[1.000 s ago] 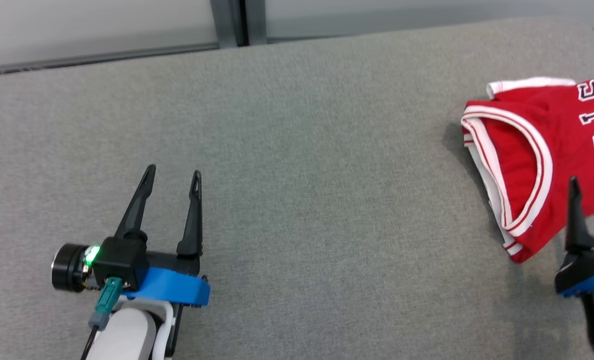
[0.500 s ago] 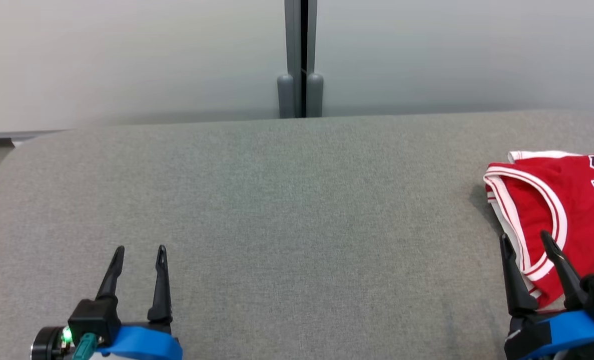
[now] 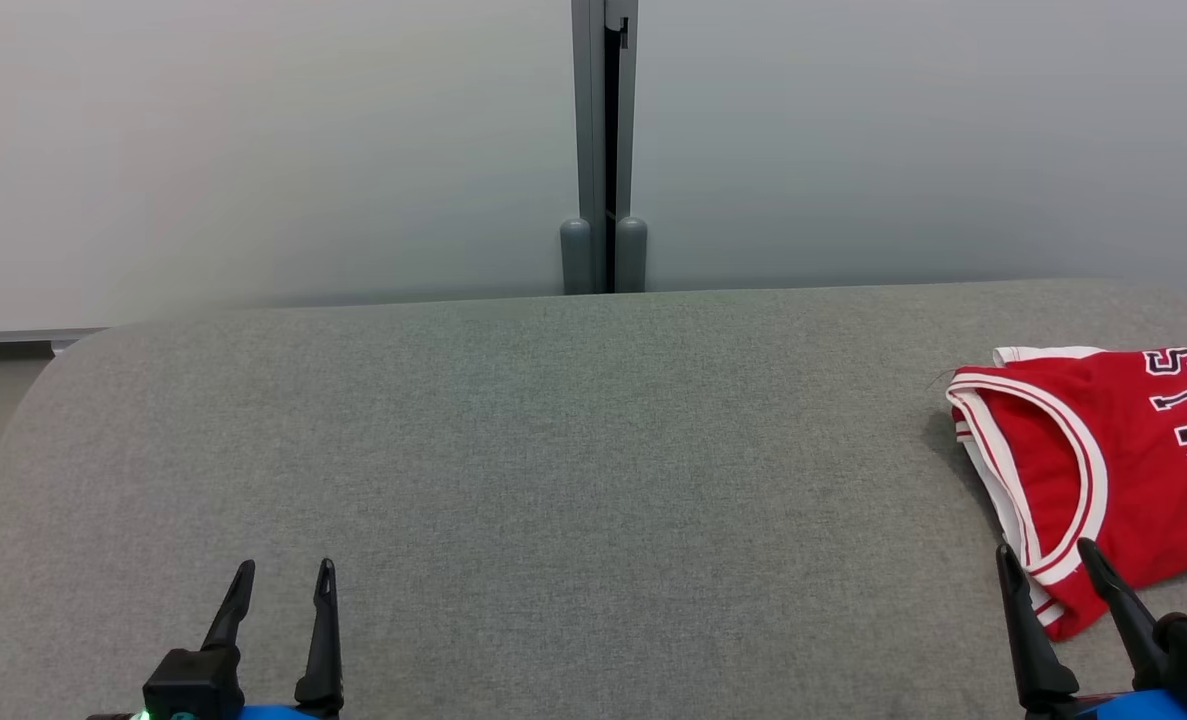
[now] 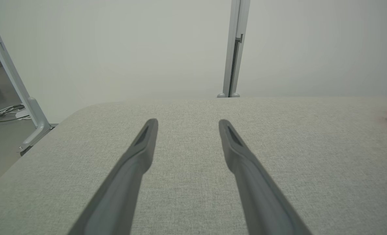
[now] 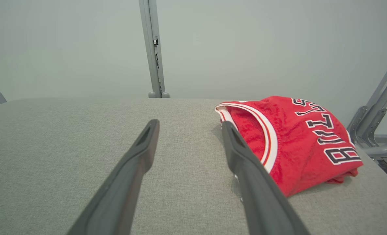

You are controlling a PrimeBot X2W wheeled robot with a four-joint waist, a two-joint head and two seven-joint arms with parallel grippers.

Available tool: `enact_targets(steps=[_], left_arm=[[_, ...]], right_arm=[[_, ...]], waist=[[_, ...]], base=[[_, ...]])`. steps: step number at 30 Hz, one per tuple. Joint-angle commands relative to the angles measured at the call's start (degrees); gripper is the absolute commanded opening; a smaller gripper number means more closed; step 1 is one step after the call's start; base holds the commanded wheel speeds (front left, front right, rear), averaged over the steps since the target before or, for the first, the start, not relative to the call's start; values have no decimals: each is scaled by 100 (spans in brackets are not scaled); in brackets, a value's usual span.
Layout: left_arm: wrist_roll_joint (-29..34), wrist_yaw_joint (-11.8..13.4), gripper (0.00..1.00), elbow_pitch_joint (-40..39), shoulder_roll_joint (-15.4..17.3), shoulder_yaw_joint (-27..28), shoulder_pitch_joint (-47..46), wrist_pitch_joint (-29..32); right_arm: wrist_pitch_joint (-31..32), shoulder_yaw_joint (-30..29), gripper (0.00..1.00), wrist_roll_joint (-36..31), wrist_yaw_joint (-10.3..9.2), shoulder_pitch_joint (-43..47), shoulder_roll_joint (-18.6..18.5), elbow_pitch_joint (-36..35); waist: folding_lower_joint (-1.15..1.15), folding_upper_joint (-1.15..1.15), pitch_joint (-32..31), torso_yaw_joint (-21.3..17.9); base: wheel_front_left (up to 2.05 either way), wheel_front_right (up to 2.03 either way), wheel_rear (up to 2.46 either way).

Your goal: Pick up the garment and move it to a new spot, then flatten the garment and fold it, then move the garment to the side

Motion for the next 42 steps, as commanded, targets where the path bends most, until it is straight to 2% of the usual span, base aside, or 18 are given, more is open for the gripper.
enact_targets(steps=[1,27,28,31,42], left_arm=[[-28,-14,100,15,21,-4,43,27],[-110,48,100,134,65,-116,-70,137],[-105,48,0,122,39,-119,17,142],[-164,35,0,206,-33,-136,53,163],[-1229,-193,0,221,-228,228,-106,415]], right_arm=[[29,3,100,-50,-2,97,24,-61],[3,25,100,19,-2,46,4,-38],[33,26,0,11,0,87,33,-45],[42,36,0,73,0,84,60,98],[110,22,0,1359,0,-196,69,415]], waist=[[1,1,-16,-16],[1,1,-5,22],[1,1,-4,21],[1,1,0,23],[1,1,19,17]], base=[[0,0,0],[0,0,0],[0,0,0],[0,0,0],[0,0,0]])
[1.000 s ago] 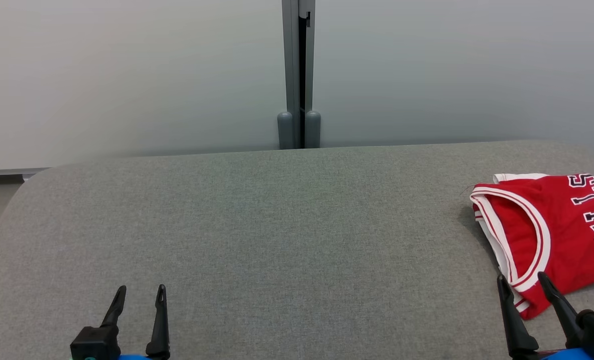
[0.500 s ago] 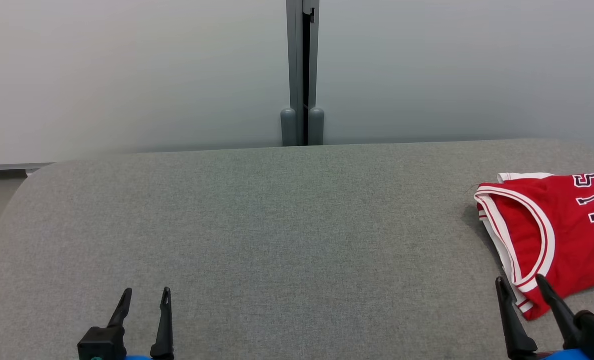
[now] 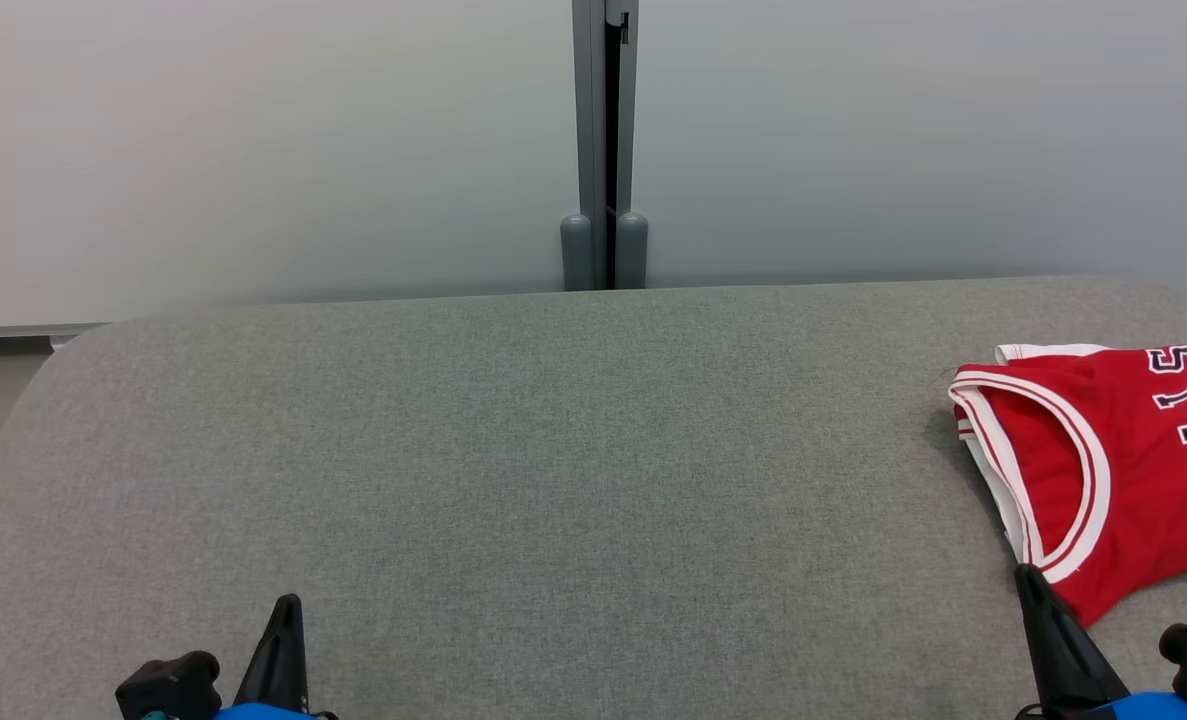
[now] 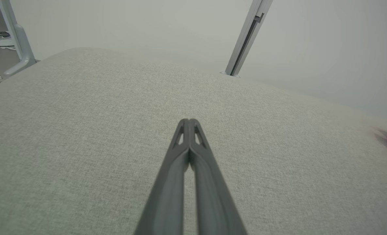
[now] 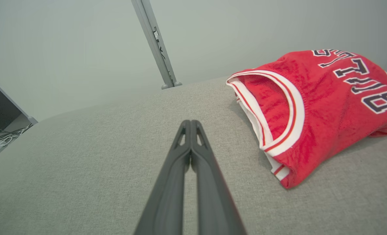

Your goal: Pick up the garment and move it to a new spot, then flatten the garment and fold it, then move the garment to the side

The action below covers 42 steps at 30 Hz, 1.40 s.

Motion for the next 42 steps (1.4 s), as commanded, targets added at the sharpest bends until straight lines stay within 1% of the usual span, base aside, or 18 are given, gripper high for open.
enact_targets(steps=[1,20,42], left_arm=[[-171,-46,0,-66,9,105,-204,27],[-1668,-381,0,-43,-277,633,-436,391],[-3050,-693,0,-39,-553,1133,-634,741]], right_arm=[[1,-16,0,209,0,-179,-13,-29],[86,-28,0,2017,0,-576,0,425],[174,-43,0,3692,0,-944,13,855]], waist=[[0,0,2,-2],[0,0,34,-11],[0,0,71,-22]], base=[[0,0,0],[0,0,0],[0,0,0]])
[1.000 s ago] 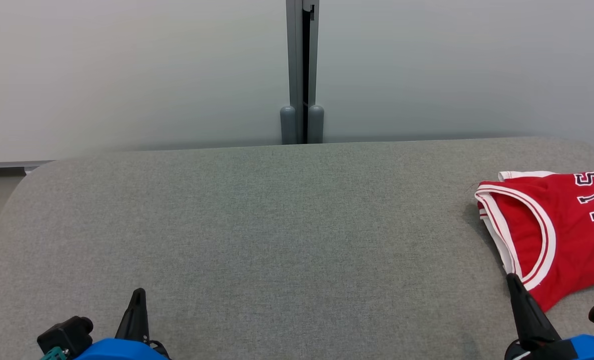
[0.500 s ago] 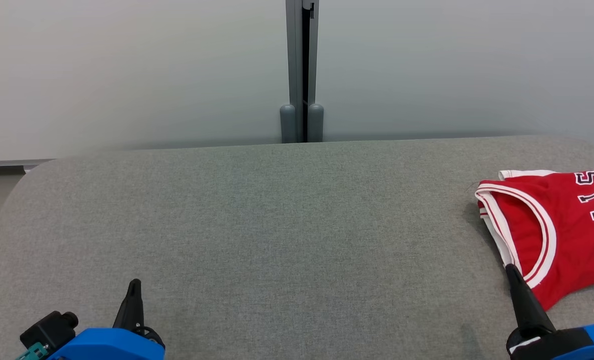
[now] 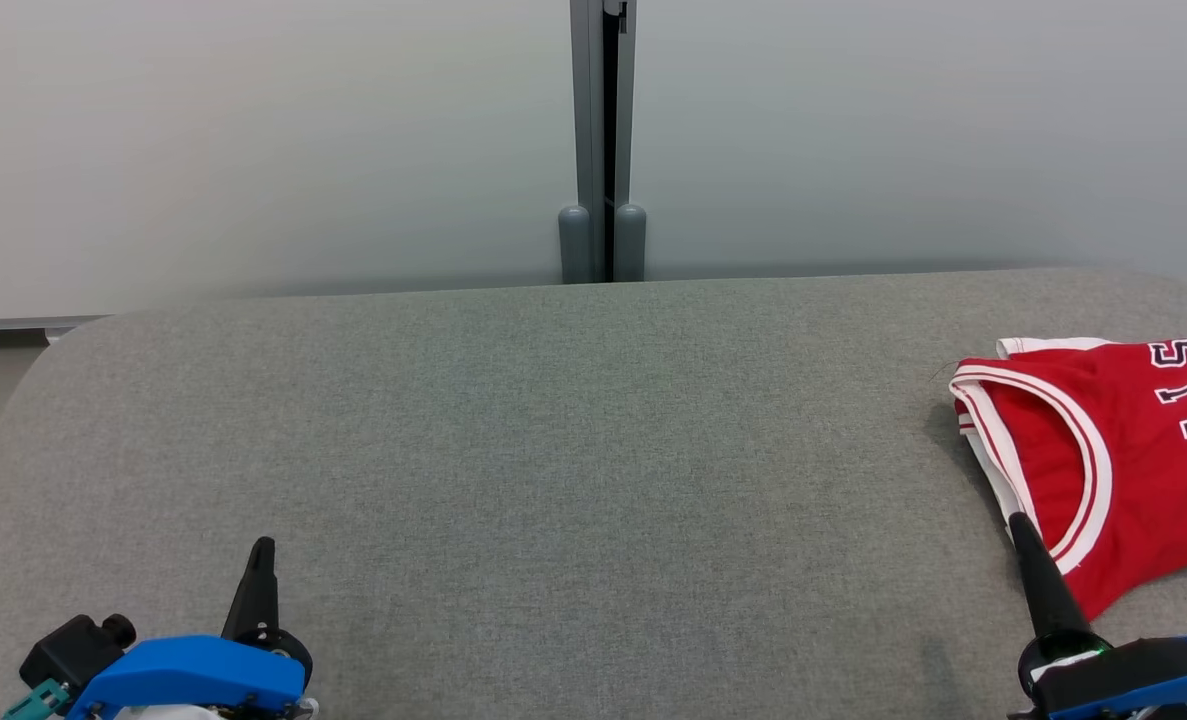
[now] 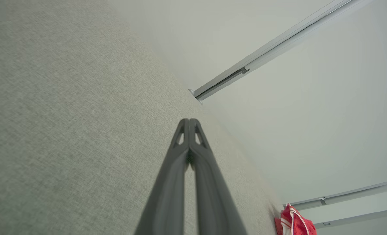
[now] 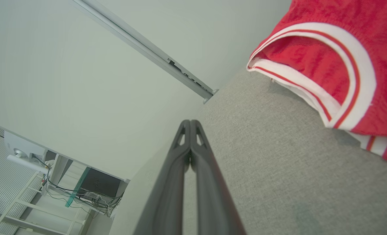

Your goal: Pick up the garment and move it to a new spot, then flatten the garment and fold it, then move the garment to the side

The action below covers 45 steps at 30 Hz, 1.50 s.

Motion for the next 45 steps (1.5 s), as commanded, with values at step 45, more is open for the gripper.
enact_targets(steps=[45], left_arm=[[-2141,-513,0,-29,-425,826,-449,560]], right_arm=[[159,-41,0,2631,2,-686,17,632]], waist=[[-1,0,77,-22]], base=[[0,0,0]])
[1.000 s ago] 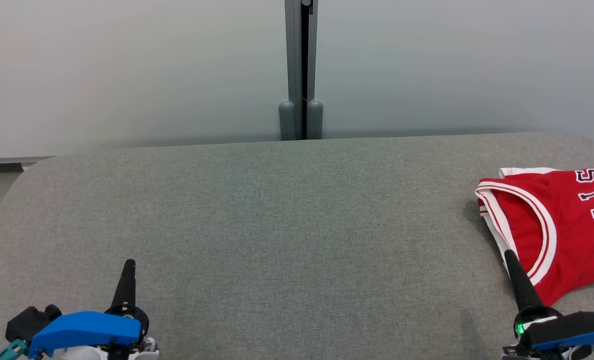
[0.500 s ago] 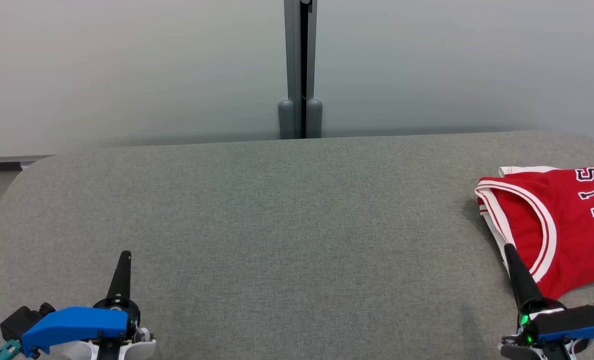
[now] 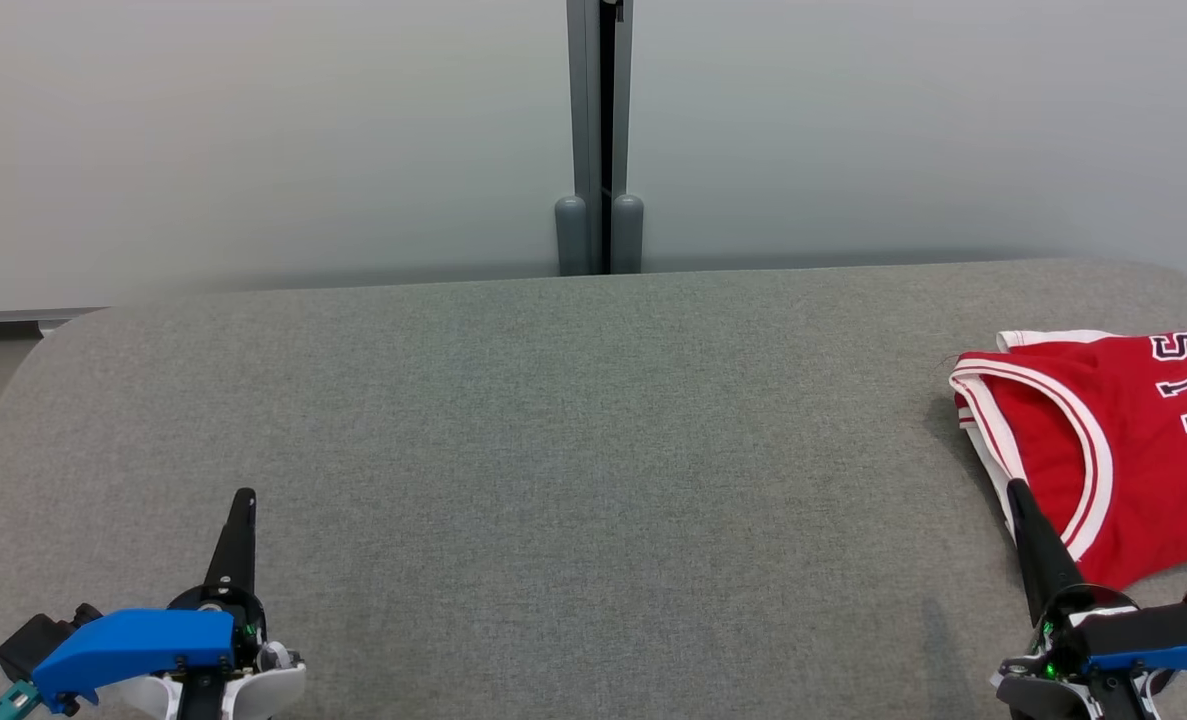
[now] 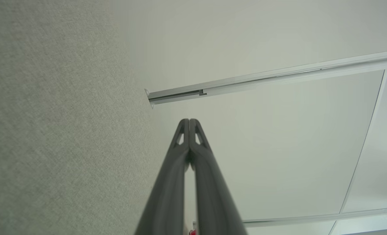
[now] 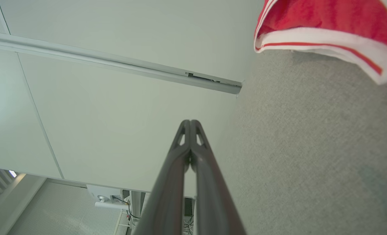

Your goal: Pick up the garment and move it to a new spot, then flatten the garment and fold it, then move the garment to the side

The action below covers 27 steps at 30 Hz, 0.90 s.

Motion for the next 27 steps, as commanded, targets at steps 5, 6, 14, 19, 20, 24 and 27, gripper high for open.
enact_targets(steps=[5,6,14,19,20,24,27], left_arm=[[-267,-88,0,-24,-50,123,-133,70],[-299,-88,0,-23,-56,134,-137,83],[-576,-155,0,-19,-118,236,-179,158],[-772,-202,0,-15,-159,314,-202,208],[-808,-211,0,-14,-166,326,-207,220],[-934,-249,0,-12,-196,367,-225,249],[-959,-242,0,-11,-199,376,-226,256]], right_arm=[[40,-18,0,340,2,-171,6,66],[42,-18,0,380,2,-178,6,78],[57,-21,0,722,2,-258,10,168],[70,-22,0,969,2,-301,13,232],[73,-22,0,1012,2,-313,13,240],[80,-23,0,1160,2,-341,15,287],[83,-23,0,1182,2,-356,15,292]], waist=[[0,-1,10,-3],[0,-1,11,-3],[0,-1,25,-7],[0,-1,35,-10],[0,-1,37,-11],[0,-1,44,-13],[0,-1,46,-13]], base=[[0,0,0],[0,0,0],[0,0,0],[0,0,0],[0,0,0],[0,0,0],[0,0,0]])
